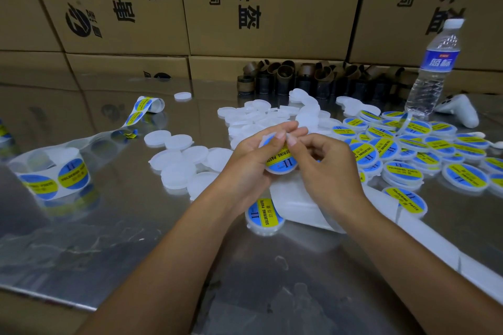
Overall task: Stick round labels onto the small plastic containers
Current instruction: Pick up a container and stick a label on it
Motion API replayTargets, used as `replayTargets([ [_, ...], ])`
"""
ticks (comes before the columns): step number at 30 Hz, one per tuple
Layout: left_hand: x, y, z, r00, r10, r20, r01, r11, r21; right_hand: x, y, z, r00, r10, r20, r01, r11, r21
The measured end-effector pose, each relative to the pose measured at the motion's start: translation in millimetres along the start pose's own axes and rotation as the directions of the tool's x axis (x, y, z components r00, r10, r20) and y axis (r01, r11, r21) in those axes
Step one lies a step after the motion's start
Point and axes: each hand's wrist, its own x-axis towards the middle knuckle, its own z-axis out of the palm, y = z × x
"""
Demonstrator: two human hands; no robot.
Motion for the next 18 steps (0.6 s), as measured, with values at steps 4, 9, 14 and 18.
replayTargets([
  [4,-0.5,-3.0,-0.2,0.992,0.015,-0.123,0.005,0.988,0.155,1.4,1.4,-0.7,0.998,0.011,-0.067,-0.01,1.0,0.011],
  [9,-1.5,-0.5,0.0,0.985,0.039,-0.169,-0.005,0.98,0.197,0.8,1.3,-1.4,0.998,0.027,-0.061,-0.025,0.999,0.043],
  [14,-2.0,0.5,0.7,0.976,0.057,-0.209,-0.019,0.984,0.179,0.1,3.4,-0.9,1.0,0.013,0.0,-0.013,1.0,-0.012],
  [18,-1.1,-0.6,1.4,0.979,0.042,-0.201,0.0,0.979,0.204,0.3,2.5,-1.5,0.999,0.02,-0.034,-0.019,1.0,0.017],
])
